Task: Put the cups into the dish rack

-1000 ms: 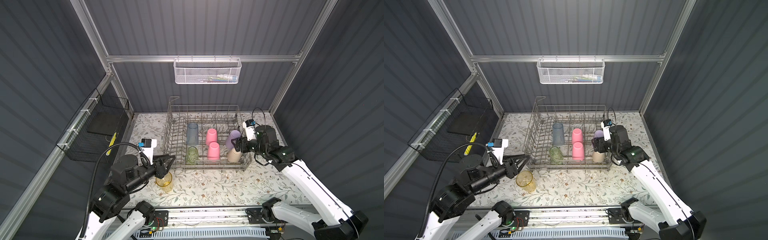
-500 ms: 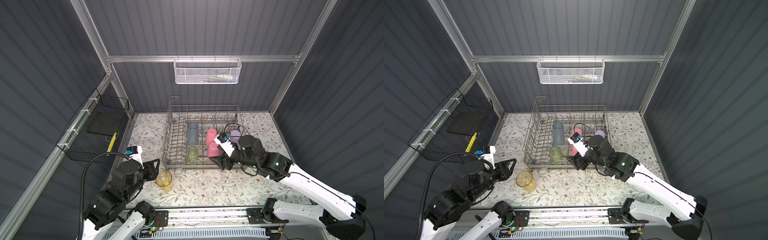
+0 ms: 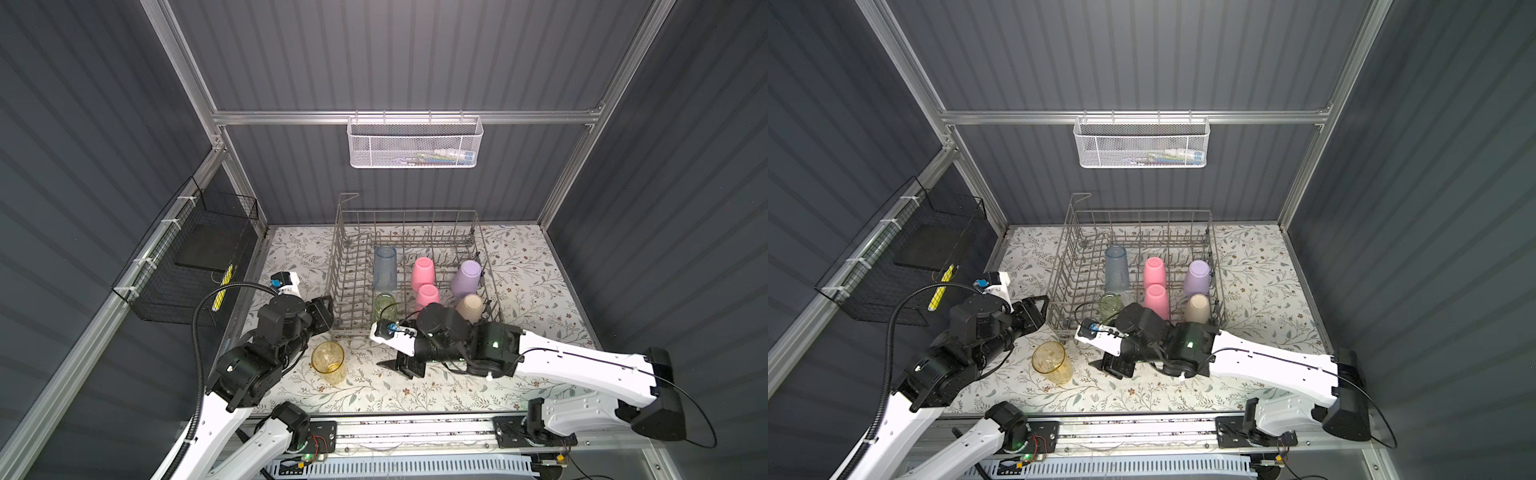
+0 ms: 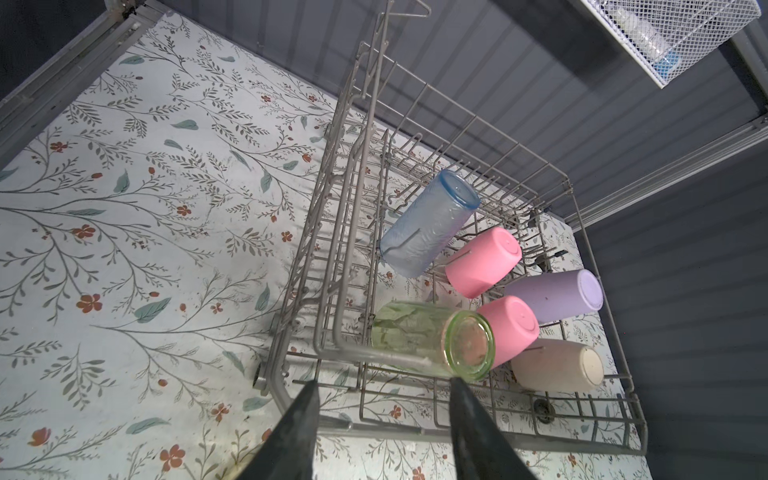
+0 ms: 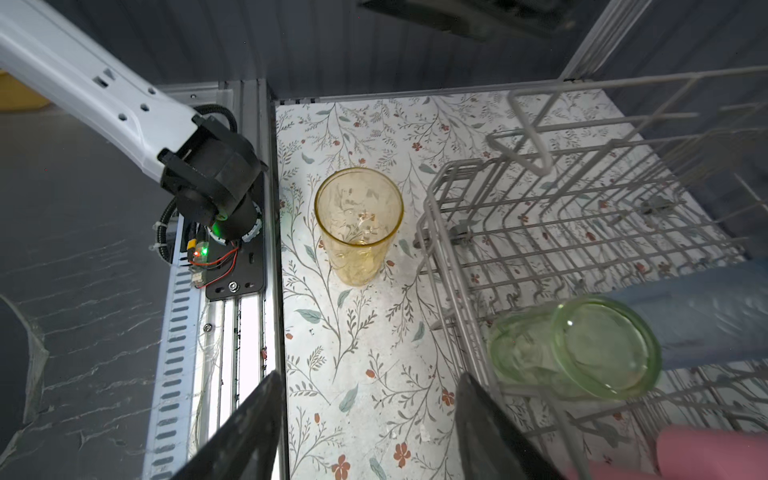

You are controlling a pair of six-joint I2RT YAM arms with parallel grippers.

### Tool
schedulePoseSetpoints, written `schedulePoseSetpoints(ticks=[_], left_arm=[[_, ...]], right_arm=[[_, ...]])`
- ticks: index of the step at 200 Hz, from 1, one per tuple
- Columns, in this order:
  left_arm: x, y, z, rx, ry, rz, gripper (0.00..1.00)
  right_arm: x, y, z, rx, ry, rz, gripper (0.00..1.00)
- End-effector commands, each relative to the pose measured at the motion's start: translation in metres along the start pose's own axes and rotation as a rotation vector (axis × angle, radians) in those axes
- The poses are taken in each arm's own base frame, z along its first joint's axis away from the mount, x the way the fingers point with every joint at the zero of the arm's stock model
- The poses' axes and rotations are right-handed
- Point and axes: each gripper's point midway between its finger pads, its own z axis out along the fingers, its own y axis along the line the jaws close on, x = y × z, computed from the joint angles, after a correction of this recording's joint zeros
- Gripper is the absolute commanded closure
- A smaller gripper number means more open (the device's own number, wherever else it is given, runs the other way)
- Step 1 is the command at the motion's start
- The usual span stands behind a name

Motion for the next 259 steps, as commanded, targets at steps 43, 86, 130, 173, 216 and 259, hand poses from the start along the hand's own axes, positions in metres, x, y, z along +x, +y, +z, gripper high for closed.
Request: schedulePoseSetpoints(ticks=[43,86,130,173,216,259], left_arm=[[-0.046,-0.001,0.004,-0.022,-0.15,-0.052,0.49],[-0.065,0.013,0.013,-0.077,-0.187,-0.089,0.47],[-0.068,0.025,0.02,-0.133,-0.162,-0.059,0.43],[-0.073,0.037,0.032,-0.11,-0.148,-0.115,0.42],[-0.08,0.05,0.042,-0.071,-0.134,-0.181,0.42],[-0.081,0.062,0.047,-0.044,-0.117,-0.223,0.42]], right_arm=[[-0.033,0.04,0.029,-0.108,-0.059,-0.119,0.37],[-0.036,0.059,0.047,-0.144,-0.04,-0.187,0.39],[-0.026,0.074,0.072,-0.191,0.012,-0.226,0.43],[-0.021,0.078,0.096,-0.203,0.049,-0.268,0.49],[-0.015,0.072,0.121,-0.165,0.097,-0.311,0.54],[-0.008,0.056,0.141,-0.102,0.153,-0.336,0.58]])
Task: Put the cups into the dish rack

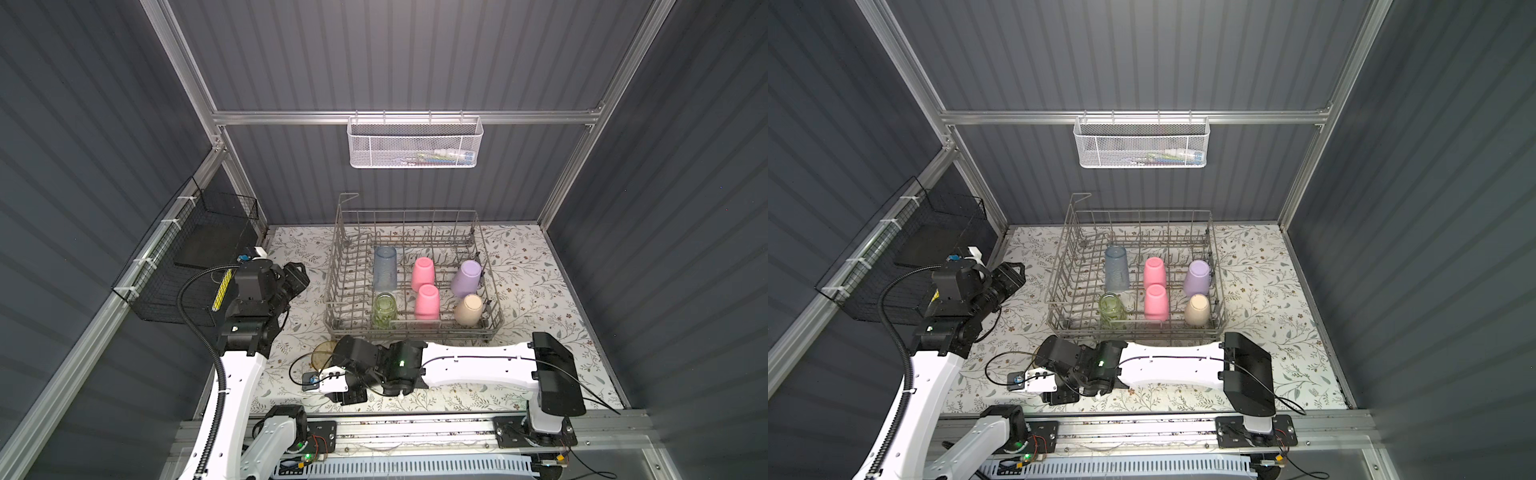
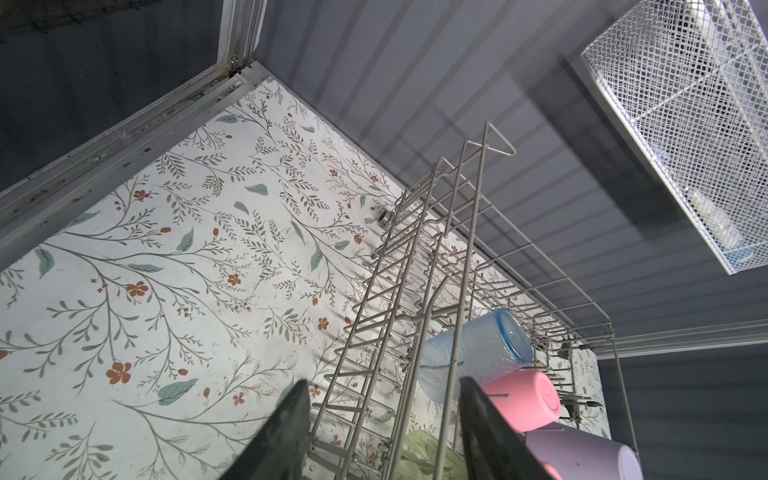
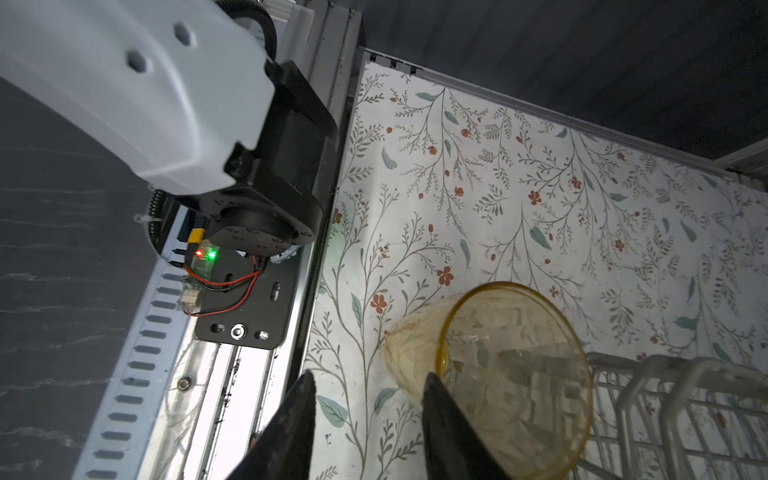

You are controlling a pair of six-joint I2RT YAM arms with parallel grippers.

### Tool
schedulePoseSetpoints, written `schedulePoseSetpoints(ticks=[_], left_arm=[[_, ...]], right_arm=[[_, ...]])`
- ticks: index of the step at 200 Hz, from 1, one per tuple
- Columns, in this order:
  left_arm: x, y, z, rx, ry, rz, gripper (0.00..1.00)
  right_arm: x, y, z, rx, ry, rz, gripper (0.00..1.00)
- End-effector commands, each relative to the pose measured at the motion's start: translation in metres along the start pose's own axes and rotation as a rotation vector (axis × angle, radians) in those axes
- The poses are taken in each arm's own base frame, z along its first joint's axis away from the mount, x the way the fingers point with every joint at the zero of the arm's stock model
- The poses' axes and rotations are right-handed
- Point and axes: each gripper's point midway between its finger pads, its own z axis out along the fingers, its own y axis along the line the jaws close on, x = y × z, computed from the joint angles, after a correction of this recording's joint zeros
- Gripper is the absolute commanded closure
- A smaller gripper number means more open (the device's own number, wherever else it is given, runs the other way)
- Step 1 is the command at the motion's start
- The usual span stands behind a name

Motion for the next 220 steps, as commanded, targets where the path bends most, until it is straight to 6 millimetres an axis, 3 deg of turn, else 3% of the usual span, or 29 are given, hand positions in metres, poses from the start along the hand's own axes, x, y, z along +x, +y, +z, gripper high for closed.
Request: schedulePoseSetpoints(ticks=[1,83,220], left_arm=[[0.006,-0.005,0.005,0.065,0.038,-0.004,0.43],[0.006,0.007,0.012,0.086,0.059,-0.038,0.43],[0.008,0.014,0.019,0.107,0.082,-0.071,0.45]], right_arm=[[0.004,-0.012,0.005,0.041,0.042,-0.021,0.58],[0.012,-0.038,0.015,0.06,0.069,0.019,0.6],[0.03,-0.026,0.028,-0.038,0.134,0.066,0.63]])
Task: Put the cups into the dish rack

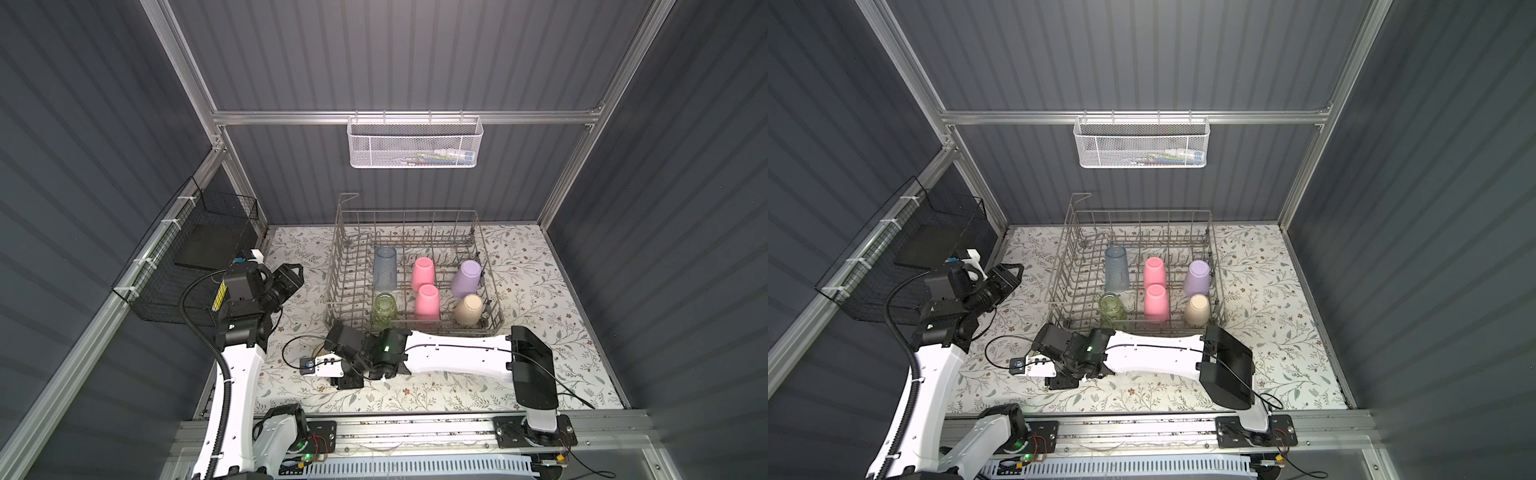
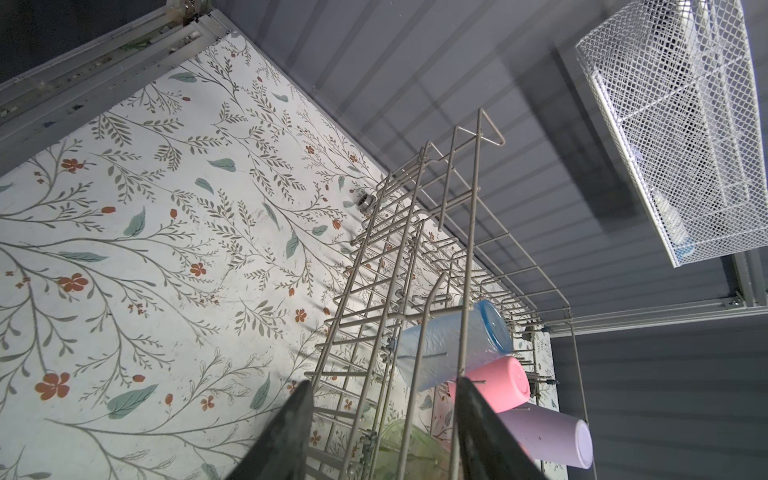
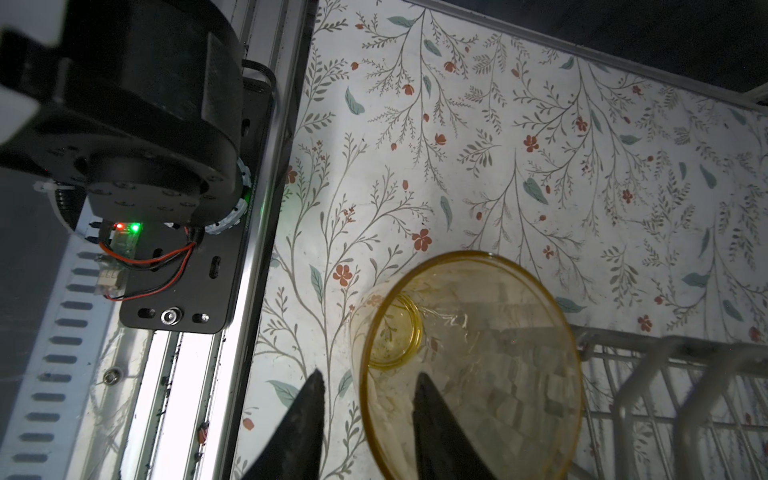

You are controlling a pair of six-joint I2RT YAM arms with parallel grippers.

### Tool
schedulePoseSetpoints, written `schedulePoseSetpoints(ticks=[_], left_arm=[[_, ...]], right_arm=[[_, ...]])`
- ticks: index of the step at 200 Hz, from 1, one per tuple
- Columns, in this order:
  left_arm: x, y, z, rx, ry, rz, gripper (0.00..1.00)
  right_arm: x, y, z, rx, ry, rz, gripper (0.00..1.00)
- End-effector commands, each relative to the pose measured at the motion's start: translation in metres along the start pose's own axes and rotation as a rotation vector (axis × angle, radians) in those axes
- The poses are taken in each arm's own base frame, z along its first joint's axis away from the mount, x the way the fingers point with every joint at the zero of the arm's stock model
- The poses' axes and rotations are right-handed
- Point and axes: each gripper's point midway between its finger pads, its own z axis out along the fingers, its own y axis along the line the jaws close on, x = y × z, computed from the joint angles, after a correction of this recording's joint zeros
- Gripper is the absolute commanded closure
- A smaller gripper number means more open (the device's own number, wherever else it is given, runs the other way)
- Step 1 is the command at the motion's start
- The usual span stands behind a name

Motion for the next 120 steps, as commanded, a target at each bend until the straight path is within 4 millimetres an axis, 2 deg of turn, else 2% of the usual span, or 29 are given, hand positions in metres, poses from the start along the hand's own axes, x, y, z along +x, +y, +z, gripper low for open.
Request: schedulePoseSetpoints(ticks=[1,54,83,120], left_arm=[[0.0038,0.0018,0.002,0.015,0.015,-0.001,0.45],[0.0053,0.0049,0.0032,0.018,0.024,-0.008,0.45],[0.0053,0.0072,0.0036,0.016,0.025,-0.012,0.45],[0.0037,0.0067,0.003,0.02,0.022,-0.015,0.45]], right_arm=[[0.0027,0.0019,0.007,-0.034,0.02,0.018,0.63],[0.004,0.0025,0.0119,-0.054,0.031,0.024,0.7],[0.0058,0.0038,0.0122,-0.068,0.037,0.03,0.83],[0.0021,0.0064,0.0031,-0.084,0.024,0.035,0.97]])
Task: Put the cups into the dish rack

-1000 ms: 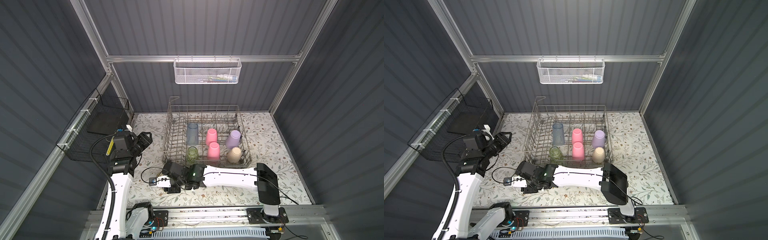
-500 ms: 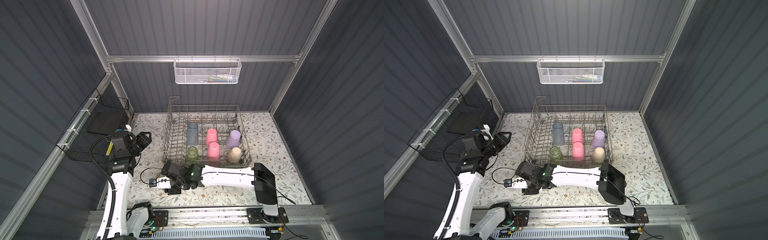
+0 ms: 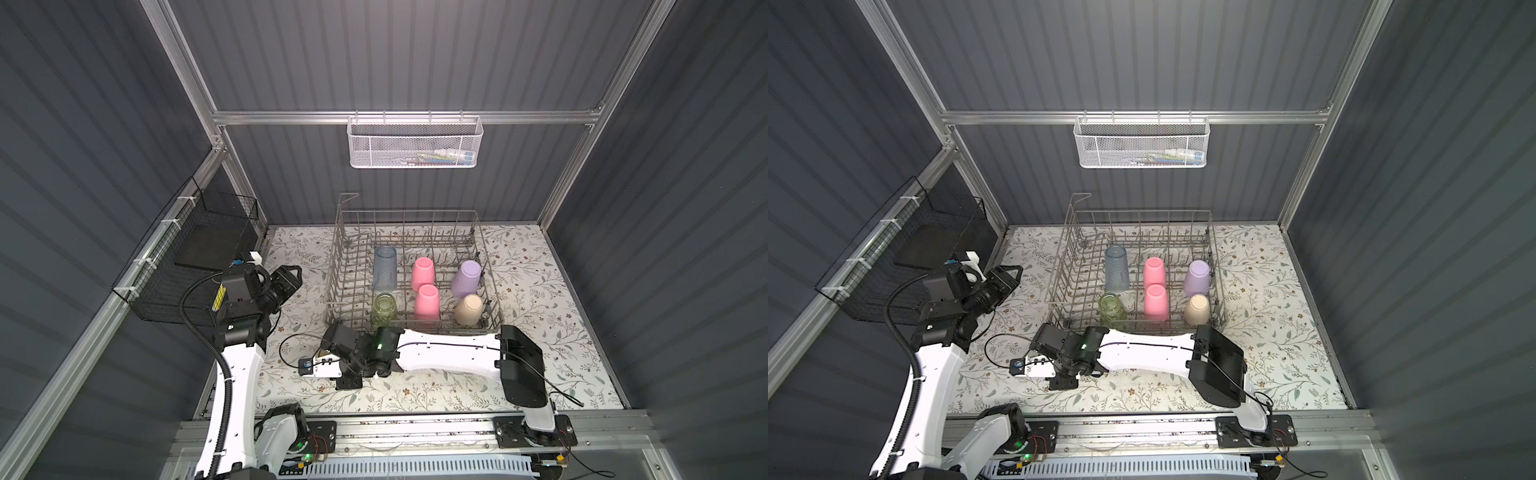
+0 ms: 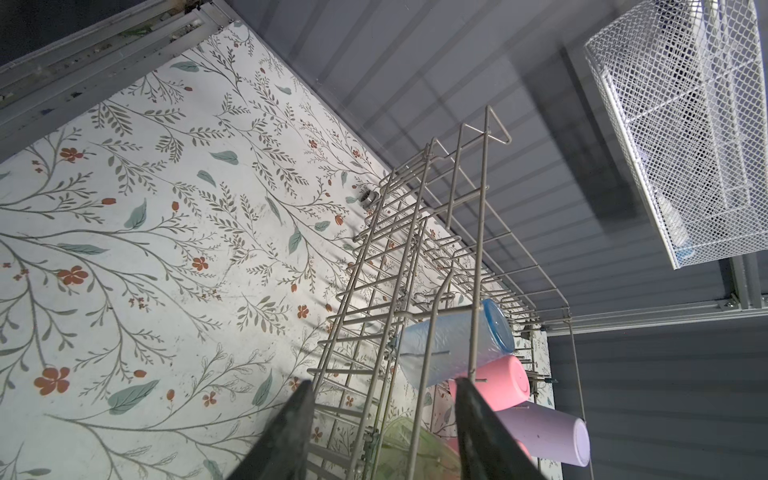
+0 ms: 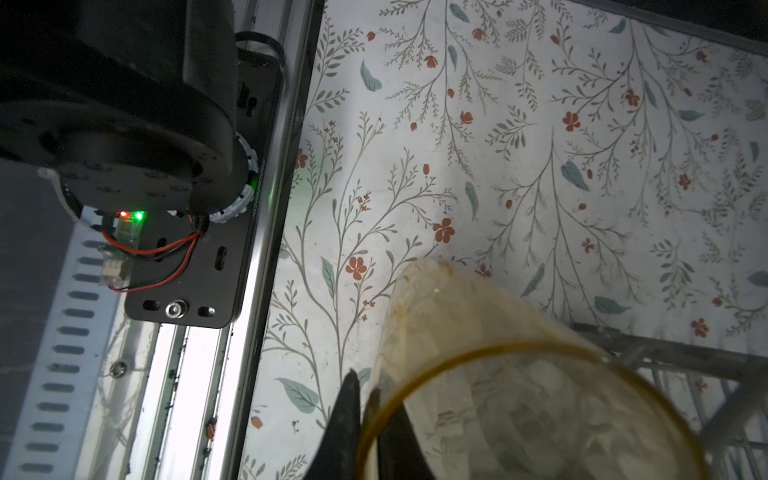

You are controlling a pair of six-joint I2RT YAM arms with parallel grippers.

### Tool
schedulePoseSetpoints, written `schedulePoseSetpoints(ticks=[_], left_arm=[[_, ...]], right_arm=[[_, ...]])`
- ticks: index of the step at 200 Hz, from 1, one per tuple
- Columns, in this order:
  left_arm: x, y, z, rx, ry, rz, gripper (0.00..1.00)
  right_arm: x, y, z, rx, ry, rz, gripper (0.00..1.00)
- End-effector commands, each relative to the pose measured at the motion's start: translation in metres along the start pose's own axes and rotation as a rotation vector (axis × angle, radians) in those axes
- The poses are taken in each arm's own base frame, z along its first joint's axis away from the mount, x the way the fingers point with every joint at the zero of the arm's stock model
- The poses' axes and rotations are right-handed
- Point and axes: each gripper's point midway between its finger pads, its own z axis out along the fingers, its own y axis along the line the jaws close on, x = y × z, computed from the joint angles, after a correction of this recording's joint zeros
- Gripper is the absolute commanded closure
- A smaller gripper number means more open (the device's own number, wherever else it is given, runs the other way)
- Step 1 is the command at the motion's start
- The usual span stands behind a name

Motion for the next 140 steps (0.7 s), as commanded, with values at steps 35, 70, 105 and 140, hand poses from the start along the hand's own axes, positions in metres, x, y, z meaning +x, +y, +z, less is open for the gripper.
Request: schedulePoseSetpoints(ticks=[35,70,105,140], left_arm=[[0.001,-0.004,-0.001,0.033,0.011,0.004,0.45],[0.002,-0.019,-0.006,0.103,0.02,0.029,0.45],[0.001,-0.037,-0.01,0.19,0.036,0.062,0.43],[0.002,-0.055,-0.015,0.284,0.046,0.099,0.36]], right_arm=[[-0.013,0.005,-0.035,-0.027,-0.058,0.022,1.0],[-0.03,0.011,-0.084,-0.058,-0.175,0.072,1.0],[-0.038,-0.002,-0.143,-0.106,-0.323,0.169,1.0],[-0.043,-0.018,-0.197,-0.168,-0.54,0.28,1.0]])
